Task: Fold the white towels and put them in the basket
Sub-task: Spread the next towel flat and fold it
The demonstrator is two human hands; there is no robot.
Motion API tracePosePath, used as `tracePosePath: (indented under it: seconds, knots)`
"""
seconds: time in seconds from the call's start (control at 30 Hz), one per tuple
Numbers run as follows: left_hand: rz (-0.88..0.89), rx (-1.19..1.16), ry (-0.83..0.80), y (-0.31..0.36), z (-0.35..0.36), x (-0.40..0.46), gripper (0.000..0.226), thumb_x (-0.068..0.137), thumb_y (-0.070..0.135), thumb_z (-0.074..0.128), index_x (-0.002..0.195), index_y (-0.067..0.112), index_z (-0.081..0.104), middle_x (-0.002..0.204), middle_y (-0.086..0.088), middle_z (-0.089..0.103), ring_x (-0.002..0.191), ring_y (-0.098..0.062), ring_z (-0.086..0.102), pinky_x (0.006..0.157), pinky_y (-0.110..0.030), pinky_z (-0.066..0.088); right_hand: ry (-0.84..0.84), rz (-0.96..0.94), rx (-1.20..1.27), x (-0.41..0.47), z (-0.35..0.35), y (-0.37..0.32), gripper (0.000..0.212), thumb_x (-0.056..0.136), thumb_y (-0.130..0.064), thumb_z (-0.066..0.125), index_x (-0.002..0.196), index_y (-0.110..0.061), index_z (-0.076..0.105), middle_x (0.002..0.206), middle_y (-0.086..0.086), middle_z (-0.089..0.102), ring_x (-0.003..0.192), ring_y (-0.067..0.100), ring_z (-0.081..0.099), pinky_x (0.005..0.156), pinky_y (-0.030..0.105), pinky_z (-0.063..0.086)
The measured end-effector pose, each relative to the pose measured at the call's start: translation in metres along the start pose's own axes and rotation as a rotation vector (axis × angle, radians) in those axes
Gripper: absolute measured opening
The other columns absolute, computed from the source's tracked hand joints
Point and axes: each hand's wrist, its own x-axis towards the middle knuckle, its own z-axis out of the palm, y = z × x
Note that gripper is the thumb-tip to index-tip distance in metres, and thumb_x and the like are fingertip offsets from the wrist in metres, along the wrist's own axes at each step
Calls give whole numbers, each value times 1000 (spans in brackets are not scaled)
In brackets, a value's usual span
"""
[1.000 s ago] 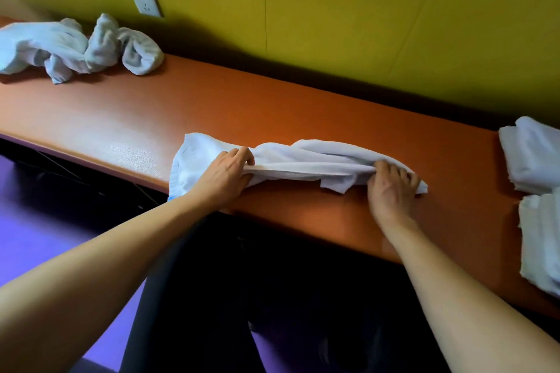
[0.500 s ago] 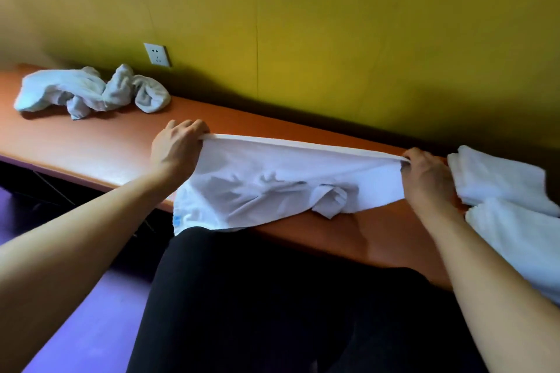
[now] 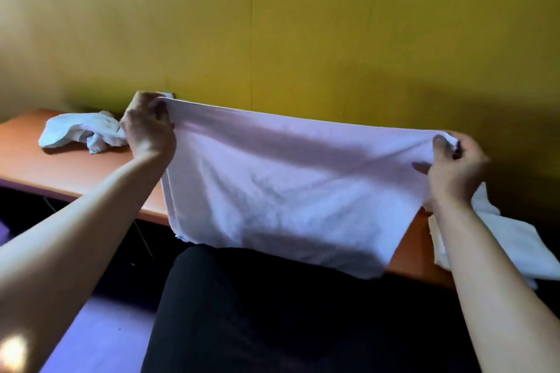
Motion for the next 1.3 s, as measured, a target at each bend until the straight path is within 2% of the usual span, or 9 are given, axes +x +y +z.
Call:
tracePosePath:
  seconds: [0.13, 0.27, 0.57, 0.63, 0.77, 0.97, 1.1, 1.23, 1.3]
  knots:
    - [-2, -37, 76, 12, -5, 12, 25, 91, 21, 51, 106, 16, 70, 103, -10, 74, 98, -29, 63, 84, -28, 41, 39, -49, 47, 14, 5, -22, 25, 93, -22, 59, 113, -11, 70, 92, 5, 63, 67, 4, 61, 60, 28, 61]
    - [-2, -15, 13, 5, 13, 20, 26, 94, 18, 50, 110, 15, 70, 108, -11, 73, 103, -31, 62, 85, -27, 39, 27, -15, -2, 22, 24, -6, 28, 95, -20, 55, 115, -6, 69, 94, 8, 64, 69, 8, 61, 66, 34, 62]
    - [-134, 60, -93, -66, 111, 12, 23, 95, 16, 49, 108, 6, 64, 108, -19, 69, 102, -38, 60, 87, -38, 39, -35, 117, -150, 31, 89, 99, 27, 92, -24, 56, 107, -11, 73, 89, 5, 69, 66, 12, 67, 73, 47, 62]
    - [-155, 104, -134, -85, 137, 10, 22, 97, 19, 50, 110, 8, 64, 111, -19, 69, 103, -41, 60, 87, -40, 40, -39, 167, -132, 35, 106, 124, 25, 94, -22, 56, 108, -8, 73, 91, 6, 68, 66, 5, 65, 75, 44, 62]
    - [-195, 153, -191, -121, 194, 4, 22, 99, 20, 49, 114, 9, 61, 109, -24, 68, 102, -43, 60, 83, -40, 39, -62, 269, -56, 45, 143, 175, 26, 99, -12, 55, 117, 4, 66, 99, 12, 62, 86, 18, 62, 79, 33, 60]
    - [-202, 221, -298, -173, 271, -1, 18, 100, 20, 46, 112, 11, 57, 107, -23, 67, 100, -43, 58, 78, -41, 40, -85, 402, -96, 54, 192, 258, 26, 101, -4, 50, 120, 8, 62, 105, 11, 58, 94, 19, 57, 85, 37, 56]
    - [-166, 260, -352, -199, 319, 2, 18, 101, 20, 45, 113, 12, 56, 106, -23, 66, 100, -44, 57, 79, -45, 42, -94, 396, -149, 65, 219, 306, 25, 98, -3, 49, 117, 6, 64, 102, 10, 58, 88, 19, 58, 81, 40, 57]
    - [-159, 272, -379, -215, 367, 7, 19, 103, 21, 45, 115, 13, 57, 109, -22, 66, 104, -42, 55, 80, -43, 41, -73, 372, -190, 87, 243, 348, 24, 95, -9, 53, 112, -1, 68, 94, 7, 59, 62, -6, 60, 77, 39, 57]
    - [-166, 273, -387, -219, 388, 8, 19, 103, 22, 46, 115, 14, 58, 112, -21, 66, 107, -41, 54, 84, -42, 41, -82, 372, -227, 99, 247, 369, 23, 93, -16, 57, 110, -6, 69, 90, 4, 58, 61, -7, 59, 78, 43, 58]
